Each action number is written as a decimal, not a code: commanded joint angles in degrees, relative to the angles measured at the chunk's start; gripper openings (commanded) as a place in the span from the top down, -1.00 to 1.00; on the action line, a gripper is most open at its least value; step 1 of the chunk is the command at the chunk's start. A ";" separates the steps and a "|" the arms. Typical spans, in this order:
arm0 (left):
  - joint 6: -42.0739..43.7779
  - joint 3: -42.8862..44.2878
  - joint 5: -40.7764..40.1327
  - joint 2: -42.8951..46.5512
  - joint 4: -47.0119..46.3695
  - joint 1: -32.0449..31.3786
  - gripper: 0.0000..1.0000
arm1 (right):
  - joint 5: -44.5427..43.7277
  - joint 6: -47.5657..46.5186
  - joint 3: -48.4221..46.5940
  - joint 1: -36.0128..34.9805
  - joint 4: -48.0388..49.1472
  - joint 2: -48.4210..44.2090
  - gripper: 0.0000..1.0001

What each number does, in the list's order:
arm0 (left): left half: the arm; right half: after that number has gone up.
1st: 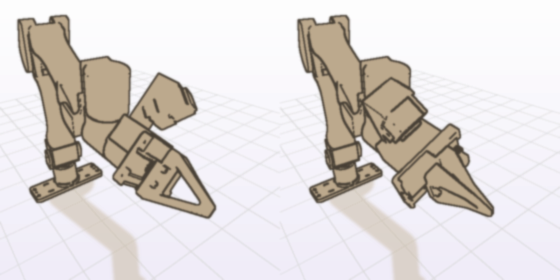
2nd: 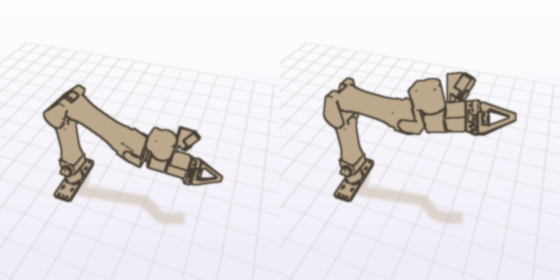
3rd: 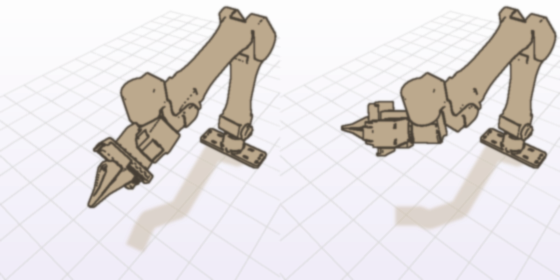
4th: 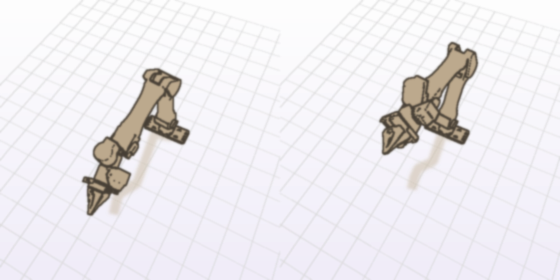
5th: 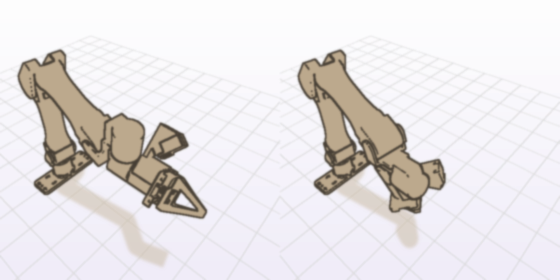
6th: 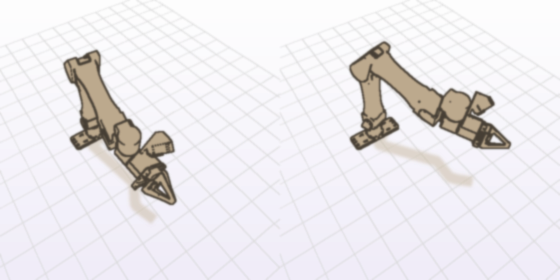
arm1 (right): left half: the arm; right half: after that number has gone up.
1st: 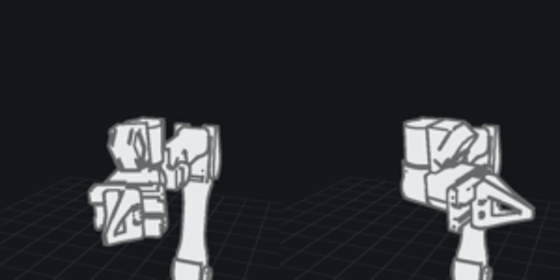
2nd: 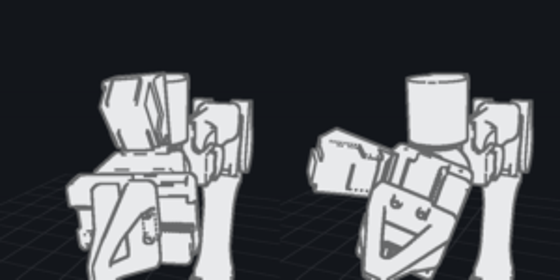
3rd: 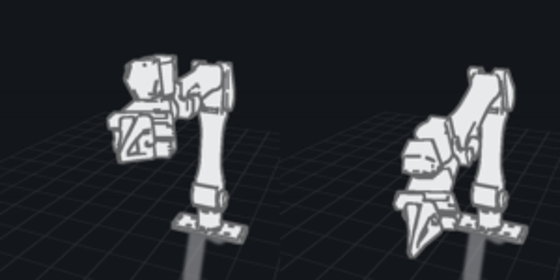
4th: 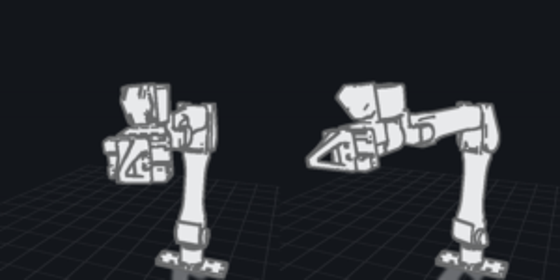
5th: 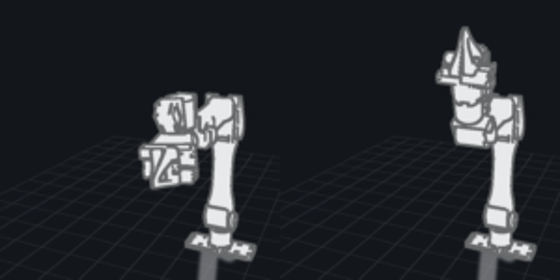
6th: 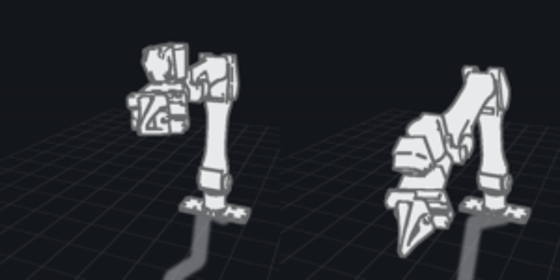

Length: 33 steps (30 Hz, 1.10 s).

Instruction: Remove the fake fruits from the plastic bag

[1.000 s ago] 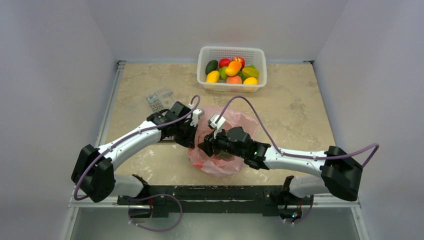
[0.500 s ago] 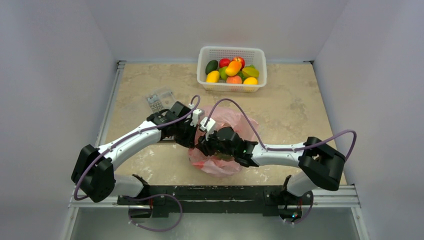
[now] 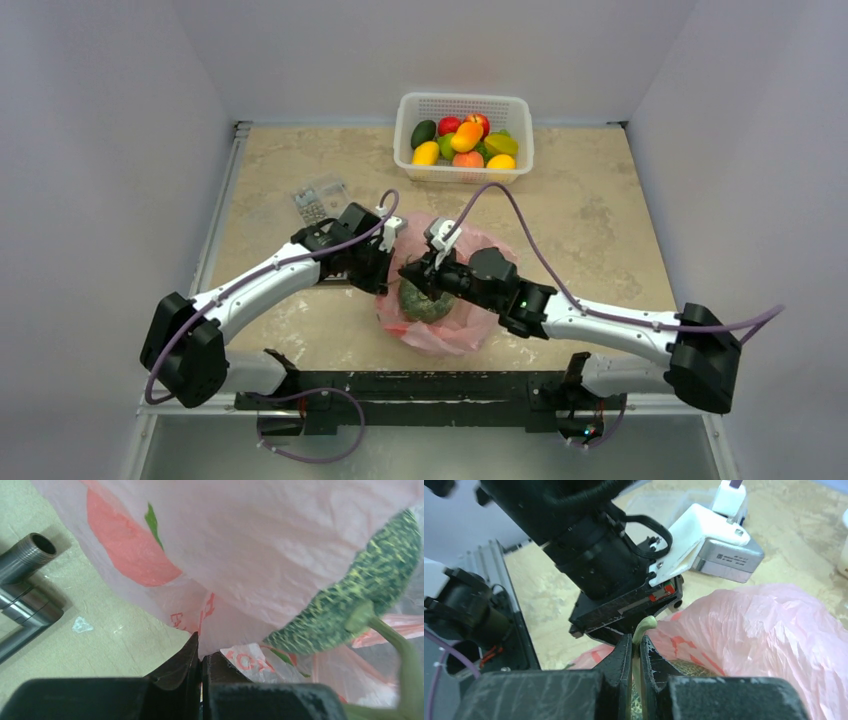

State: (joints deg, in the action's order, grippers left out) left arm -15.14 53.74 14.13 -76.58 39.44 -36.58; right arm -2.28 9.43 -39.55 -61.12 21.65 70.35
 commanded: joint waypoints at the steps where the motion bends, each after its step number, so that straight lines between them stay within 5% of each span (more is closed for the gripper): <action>1: 1.90 1.09 -2.79 3.40 -0.69 -0.38 1.00 | -1.65 2.15 1.09 -0.22 -0.87 -5.68 1.00; 12: 2.48 0.90 -5.60 4.39 -0.38 -0.38 1.00 | -4.80 7.27 -4.55 -0.18 -5.22 -14.77 1.00; 27: 5.12 9.14 -1.02 -1.17 5.46 3.39 1.00 | -25.67 4.39 -27.23 0.83 -19.34 -10.65 1.00; 33: 7.96 6.83 -2.43 -4.20 3.06 3.44 1.00 | -27.36 2.30 -36.00 6.18 -20.43 -4.88 1.00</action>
State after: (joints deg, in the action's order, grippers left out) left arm -10.59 61.08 11.90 -78.54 43.48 -33.32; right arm -25.91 14.15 -68.99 -58.19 1.89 62.24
